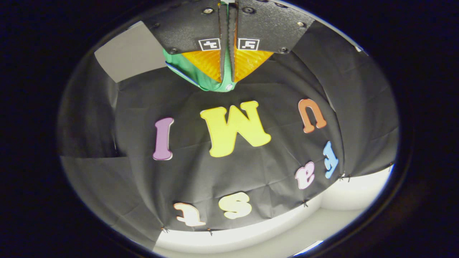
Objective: Put the clothes into the washing machine and then close the washing machine lid.
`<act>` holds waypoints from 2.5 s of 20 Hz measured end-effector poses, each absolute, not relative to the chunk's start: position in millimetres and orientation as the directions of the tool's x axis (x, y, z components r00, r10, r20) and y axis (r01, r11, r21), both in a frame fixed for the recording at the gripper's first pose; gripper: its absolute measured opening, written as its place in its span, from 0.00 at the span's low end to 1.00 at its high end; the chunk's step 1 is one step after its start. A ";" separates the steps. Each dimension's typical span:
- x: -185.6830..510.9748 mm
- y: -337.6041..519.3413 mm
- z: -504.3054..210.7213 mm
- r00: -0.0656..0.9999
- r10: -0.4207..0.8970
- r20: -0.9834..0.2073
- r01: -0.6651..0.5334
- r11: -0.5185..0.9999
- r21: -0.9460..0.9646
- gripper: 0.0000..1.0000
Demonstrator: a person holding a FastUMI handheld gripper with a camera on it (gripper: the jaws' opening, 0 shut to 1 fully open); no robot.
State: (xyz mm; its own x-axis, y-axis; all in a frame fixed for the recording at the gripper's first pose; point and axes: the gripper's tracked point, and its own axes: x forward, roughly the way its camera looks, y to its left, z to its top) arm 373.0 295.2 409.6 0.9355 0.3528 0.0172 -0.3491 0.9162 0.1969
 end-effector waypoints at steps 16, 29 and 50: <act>391.5 443.3 365.7 0.861 0.505 -0.062 -0.482 0.849 0.214 0.05; 473.5 504.6 194.0 0.802 0.479 -0.356 -0.419 0.877 0.235 0.05; 519.8 489.3 -47.3 0.586 0.280 -0.760 -0.118 0.958 0.261 0.05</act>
